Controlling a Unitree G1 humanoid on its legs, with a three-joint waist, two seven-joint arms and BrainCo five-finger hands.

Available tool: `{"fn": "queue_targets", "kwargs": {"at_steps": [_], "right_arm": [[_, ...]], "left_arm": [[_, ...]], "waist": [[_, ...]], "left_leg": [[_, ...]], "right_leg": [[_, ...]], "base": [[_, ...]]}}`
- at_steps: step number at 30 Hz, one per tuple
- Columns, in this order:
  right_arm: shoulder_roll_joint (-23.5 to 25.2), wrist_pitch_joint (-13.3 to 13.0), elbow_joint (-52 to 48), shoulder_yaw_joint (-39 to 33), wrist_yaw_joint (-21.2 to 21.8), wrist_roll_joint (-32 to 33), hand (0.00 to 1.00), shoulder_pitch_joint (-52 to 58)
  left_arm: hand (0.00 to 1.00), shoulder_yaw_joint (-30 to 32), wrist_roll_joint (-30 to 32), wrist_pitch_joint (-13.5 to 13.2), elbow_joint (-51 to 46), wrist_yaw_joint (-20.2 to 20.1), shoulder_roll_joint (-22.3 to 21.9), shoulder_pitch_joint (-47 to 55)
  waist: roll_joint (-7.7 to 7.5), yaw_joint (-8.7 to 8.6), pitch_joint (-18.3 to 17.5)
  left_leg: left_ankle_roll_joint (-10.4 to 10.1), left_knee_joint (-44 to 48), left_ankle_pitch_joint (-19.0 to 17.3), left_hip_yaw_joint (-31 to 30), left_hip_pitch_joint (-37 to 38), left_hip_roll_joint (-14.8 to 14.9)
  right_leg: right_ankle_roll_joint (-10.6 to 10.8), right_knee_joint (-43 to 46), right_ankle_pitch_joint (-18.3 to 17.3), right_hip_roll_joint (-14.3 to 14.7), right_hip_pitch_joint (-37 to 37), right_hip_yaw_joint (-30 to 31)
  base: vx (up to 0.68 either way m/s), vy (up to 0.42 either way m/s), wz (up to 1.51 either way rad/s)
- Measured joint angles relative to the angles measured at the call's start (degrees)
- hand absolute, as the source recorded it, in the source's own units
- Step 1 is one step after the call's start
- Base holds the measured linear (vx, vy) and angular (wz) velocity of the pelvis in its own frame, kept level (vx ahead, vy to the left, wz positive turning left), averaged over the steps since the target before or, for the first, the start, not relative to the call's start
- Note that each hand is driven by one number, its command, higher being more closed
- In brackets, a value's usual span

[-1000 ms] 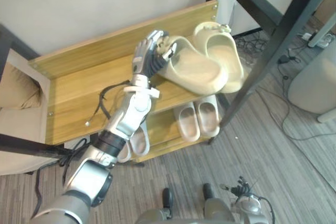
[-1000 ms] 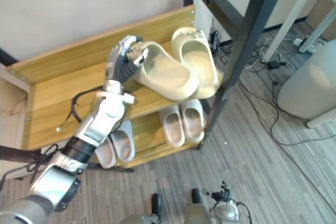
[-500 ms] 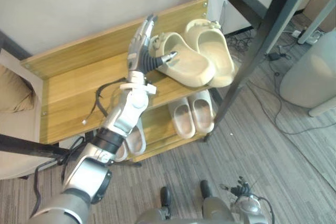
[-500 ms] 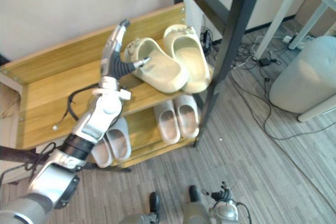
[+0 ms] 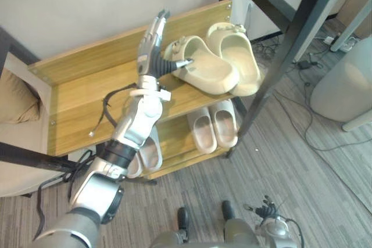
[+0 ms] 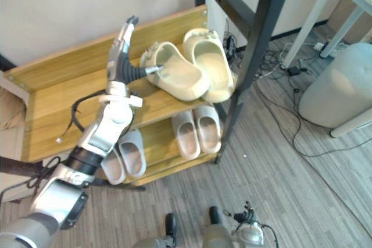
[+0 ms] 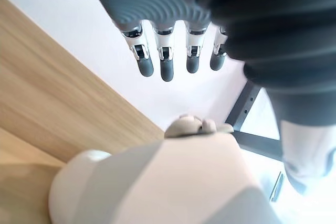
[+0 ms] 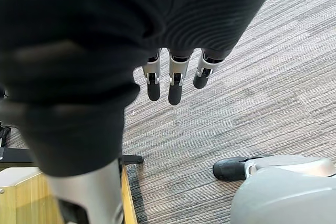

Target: Organize the slippers on the shoe rack

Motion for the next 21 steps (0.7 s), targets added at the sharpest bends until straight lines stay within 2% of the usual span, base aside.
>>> {"fn": "queue_targets", "kwargs": {"at_steps": [4, 11, 21], "right_arm": [[-0.01, 0.00, 0.00, 0.03, 0.01, 0.00, 0.00, 0.03], [-0.04, 0.00, -0.02, -0.02, 0.01, 0.01, 0.00, 0.09], [0.14, 0.02, -0.19, -0.09, 0.04, 0.13, 0.00, 0.08]], "left_arm": [[0.00, 0.01, 0.04, 0.06, 0.00, 0.72, -0.01, -0.01], [0.00, 0.46, 2.88, 1.94, 0.29, 0.76, -0.14, -0.29], [0.00, 1.90, 3.34, 2.26, 3.80, 0.91, -0.50, -4.46]], "waist": [[-0.04, 0.00, -0.02], [-0.08, -0.01, -0.01], [-0.68, -0.05, 0.38]], "left_leg": [[-0.01, -1.02, 0.84, -0.06, -0.04, 0.07], [0.08, -1.36, 1.06, 0.15, -0.18, 0.06], [0.09, -1.80, 1.07, 1.00, -0.37, 0.05]], "right_leg": [[0.06, -0.96, 0.82, 0.03, -0.05, -0.10], [0.18, -1.31, 1.21, 0.04, -0.32, 0.09], [0.32, -0.99, 1.06, 0.10, -1.23, 0.83]], "base": [[-0.02, -0.004, 0.00], [0.00, 0.000, 0.00], [0.01, -0.005, -0.04]]}}
